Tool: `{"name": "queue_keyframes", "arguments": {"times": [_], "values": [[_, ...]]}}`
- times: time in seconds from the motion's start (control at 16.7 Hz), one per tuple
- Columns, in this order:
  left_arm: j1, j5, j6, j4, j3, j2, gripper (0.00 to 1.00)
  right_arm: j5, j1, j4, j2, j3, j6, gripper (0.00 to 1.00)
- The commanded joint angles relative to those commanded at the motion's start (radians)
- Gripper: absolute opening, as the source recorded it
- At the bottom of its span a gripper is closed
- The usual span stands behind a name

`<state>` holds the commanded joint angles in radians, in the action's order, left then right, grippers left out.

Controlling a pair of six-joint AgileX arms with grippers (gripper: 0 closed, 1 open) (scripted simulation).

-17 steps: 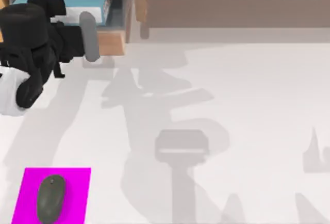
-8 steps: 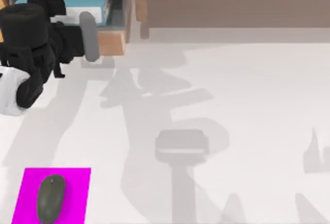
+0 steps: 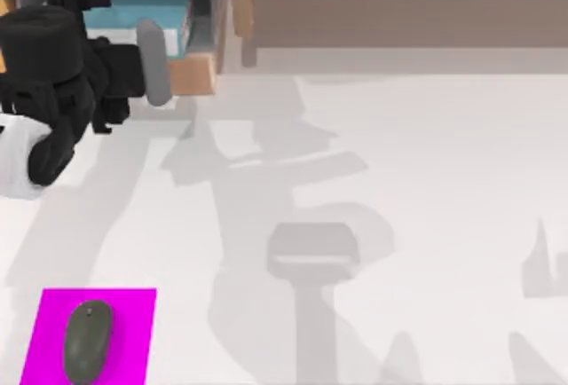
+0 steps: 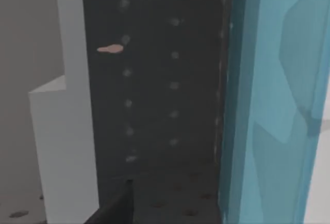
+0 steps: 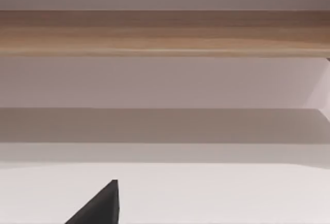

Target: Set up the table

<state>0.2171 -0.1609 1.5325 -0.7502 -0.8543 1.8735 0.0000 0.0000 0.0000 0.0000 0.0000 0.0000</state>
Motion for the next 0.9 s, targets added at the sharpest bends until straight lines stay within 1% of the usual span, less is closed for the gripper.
{"name": "queue_keyframes", "arguments": {"times": [0.42, 0.9], "values": [[0.0, -0.003, -0.001, -0.004, 0.015, -0.016, 1.0, 0.0, 0.0, 0.0, 0.0, 0.0, 0.0, 1.0], [0.028, -0.03, -0.008, -0.049, 0.196, -0.15, 1.0, 0.0, 0.0, 0.0, 0.0, 0.0, 0.0, 1.0]]}}
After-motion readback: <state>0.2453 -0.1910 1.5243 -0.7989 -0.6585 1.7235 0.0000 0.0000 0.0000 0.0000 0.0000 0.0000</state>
